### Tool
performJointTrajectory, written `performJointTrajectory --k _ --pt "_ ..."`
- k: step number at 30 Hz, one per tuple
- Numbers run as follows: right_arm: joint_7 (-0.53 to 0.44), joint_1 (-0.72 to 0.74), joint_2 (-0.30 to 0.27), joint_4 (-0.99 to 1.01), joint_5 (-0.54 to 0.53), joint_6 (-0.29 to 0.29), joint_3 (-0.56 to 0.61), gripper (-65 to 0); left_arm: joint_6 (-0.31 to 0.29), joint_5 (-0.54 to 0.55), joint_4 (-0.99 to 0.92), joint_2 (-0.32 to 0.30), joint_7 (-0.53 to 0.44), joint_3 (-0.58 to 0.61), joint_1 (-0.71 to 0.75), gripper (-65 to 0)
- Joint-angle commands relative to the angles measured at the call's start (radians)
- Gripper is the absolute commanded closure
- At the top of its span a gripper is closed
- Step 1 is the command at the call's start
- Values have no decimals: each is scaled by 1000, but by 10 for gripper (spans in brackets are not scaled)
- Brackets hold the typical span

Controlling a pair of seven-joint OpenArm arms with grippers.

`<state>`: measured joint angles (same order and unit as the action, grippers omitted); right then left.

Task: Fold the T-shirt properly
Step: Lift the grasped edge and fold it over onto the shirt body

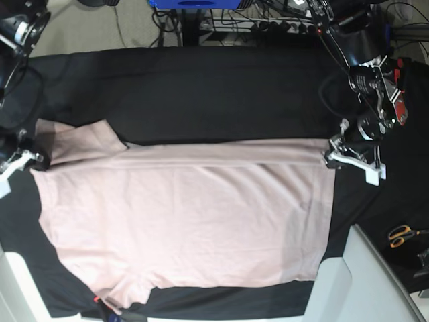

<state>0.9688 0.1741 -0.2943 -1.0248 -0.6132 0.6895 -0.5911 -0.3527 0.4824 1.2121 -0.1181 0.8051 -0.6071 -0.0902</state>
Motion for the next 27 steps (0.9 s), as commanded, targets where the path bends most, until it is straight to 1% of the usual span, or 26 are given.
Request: performJointTrajectory --k 1,4,7,11,16,20,23,27 --pt "-21 29 -15 -4 -18 9 16 -2 -3 16 24 -16 -19 -3 -33 0" --pt "-64 38 -23 7 -18 9 73 -2 2 14 25 -19 -19 -3 -44 0" --pt "-95 55 -23 7 -18 9 122 -2 30 14 25 -41 -19 5 -61 0" --pt "-130 78 -26 11 -18 9 164 -2 30 9 18 -42 -19 6 -87 0" --pt "-139 129 -38 80 -18 9 201 -2 27 -120 16 -35 -19 8 -127 0" --pt "-195 166 -41 145 -18 9 237 -2 27 -144 13 -36 -19 11 -162 0" --pt "-219 192 -53 202 -18 9 270 -2 28 -146 -38 -56 -31 88 -188 0" --pt "-267 213 -56 249 -18 9 302 -2 31 -144 -114 -65 -129 164 -197 0"
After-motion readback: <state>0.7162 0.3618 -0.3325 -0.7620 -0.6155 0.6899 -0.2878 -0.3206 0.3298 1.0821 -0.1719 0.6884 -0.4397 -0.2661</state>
